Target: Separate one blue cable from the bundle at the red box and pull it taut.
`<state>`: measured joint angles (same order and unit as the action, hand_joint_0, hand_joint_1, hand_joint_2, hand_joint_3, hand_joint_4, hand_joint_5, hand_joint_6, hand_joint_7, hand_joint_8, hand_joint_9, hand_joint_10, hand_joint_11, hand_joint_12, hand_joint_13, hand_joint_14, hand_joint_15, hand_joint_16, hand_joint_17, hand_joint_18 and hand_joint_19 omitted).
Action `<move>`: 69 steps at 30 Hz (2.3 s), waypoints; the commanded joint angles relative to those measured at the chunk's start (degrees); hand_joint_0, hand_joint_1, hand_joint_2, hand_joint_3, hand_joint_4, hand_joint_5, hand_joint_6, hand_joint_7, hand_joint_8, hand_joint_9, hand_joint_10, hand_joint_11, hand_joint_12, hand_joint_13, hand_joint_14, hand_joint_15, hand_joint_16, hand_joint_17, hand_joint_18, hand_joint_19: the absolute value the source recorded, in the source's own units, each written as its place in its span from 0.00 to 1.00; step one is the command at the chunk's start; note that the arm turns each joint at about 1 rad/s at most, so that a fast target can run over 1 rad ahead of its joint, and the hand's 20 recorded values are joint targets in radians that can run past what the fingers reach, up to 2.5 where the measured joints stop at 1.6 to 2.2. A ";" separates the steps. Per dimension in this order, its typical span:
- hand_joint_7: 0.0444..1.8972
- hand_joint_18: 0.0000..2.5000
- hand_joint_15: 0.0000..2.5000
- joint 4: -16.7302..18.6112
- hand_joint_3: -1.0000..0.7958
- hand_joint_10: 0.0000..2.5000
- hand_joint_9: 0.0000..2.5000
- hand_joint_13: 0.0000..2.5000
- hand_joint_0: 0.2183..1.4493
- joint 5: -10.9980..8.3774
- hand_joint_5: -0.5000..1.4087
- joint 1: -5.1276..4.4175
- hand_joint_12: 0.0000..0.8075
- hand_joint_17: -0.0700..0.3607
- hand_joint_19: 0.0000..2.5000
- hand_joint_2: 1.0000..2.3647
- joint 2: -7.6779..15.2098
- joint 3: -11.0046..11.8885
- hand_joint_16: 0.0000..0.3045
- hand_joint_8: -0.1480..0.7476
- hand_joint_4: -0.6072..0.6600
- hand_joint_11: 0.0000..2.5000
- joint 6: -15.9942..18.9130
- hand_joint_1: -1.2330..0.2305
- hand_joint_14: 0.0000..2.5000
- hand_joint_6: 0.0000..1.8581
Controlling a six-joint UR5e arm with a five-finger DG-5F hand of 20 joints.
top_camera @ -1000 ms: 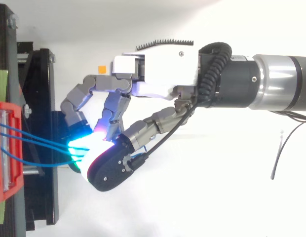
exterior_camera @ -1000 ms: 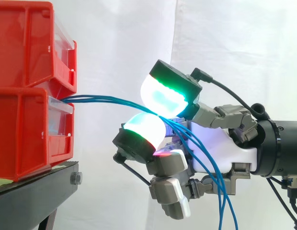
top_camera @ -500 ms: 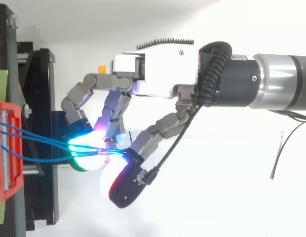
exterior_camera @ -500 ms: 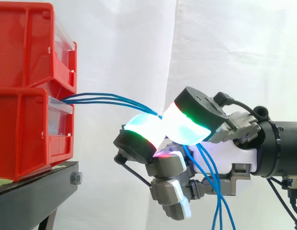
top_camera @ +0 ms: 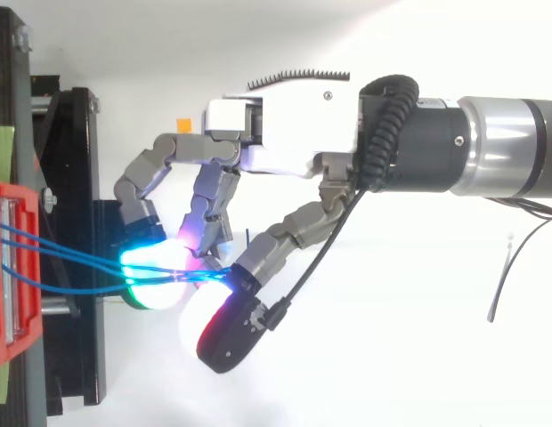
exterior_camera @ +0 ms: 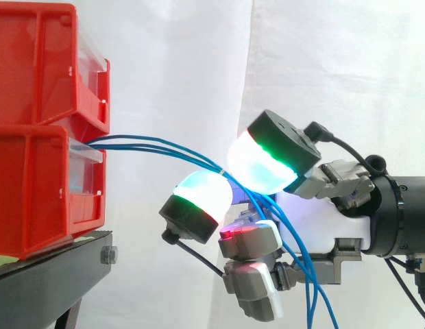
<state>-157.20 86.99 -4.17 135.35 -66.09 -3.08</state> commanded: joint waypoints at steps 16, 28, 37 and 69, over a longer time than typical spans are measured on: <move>0.60 0.41 0.36 -0.21 0.28 0.01 0.51 0.47 0.33 0.02 0.18 -0.05 0.46 0.42 0.38 0.00 0.00 0.00 0.16 0.50 0.51 0.48 0.00 0.34 0.01 0.47; 0.62 0.41 0.36 -0.30 0.28 0.01 0.49 0.47 0.43 0.11 0.18 -0.05 0.45 0.41 0.36 0.00 0.00 0.00 0.16 0.49 0.49 0.49 0.00 0.19 0.01 0.48; 0.59 0.42 0.36 -0.39 0.28 0.01 0.50 0.48 0.25 0.11 0.18 -0.13 0.49 0.43 0.37 0.00 0.00 0.00 0.17 0.52 0.53 0.48 0.00 0.25 0.01 0.48; 0.72 0.40 0.35 -0.48 0.28 0.01 0.50 0.47 0.47 -0.07 0.18 -0.13 0.45 0.40 0.35 0.00 0.00 0.00 0.15 0.49 0.39 0.49 0.00 0.19 0.01 0.49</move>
<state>-157.66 86.94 -4.31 135.35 -66.09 -3.08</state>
